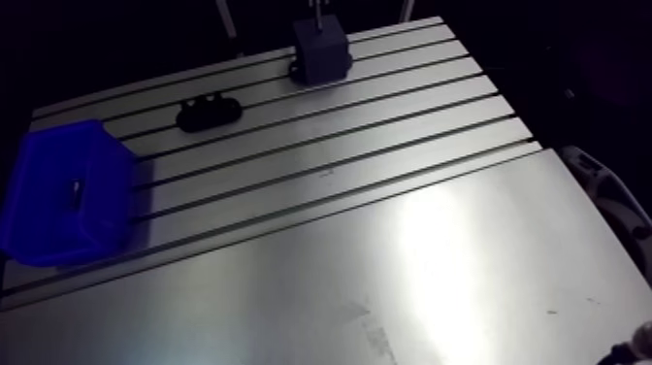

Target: Pick up the M10 bolt and insert it into the hole until fully seated.

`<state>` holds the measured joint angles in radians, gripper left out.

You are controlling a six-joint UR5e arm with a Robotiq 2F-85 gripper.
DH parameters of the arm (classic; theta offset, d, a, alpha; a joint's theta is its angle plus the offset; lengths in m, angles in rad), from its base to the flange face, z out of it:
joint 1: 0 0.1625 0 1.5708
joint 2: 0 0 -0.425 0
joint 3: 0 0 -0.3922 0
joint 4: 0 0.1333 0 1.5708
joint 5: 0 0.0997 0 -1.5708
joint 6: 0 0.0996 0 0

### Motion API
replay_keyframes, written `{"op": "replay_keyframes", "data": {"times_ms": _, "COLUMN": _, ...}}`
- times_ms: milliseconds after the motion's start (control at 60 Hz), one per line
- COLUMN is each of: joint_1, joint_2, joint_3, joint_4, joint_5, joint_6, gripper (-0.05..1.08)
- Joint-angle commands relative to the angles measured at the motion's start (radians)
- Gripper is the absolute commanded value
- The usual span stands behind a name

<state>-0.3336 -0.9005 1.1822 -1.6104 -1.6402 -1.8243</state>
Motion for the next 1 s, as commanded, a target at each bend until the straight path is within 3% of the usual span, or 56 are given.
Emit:
{"op": "replay_keyframes", "data": {"times_ms": 17, "joint_1": -0.001, "joint_2": -0.002, "joint_3": 0.009, "joint_4": -0.003, "joint_5": 0.0, "joint_6": 0.001, "gripper": 1.08}}
{"op": "replay_keyframes", "data": {"times_ms": 1000, "joint_1": -0.001, "joint_2": -0.008, "joint_3": 0.009, "joint_4": -0.023, "joint_5": 0.001, "joint_6": -0.004, "gripper": 1.08}}
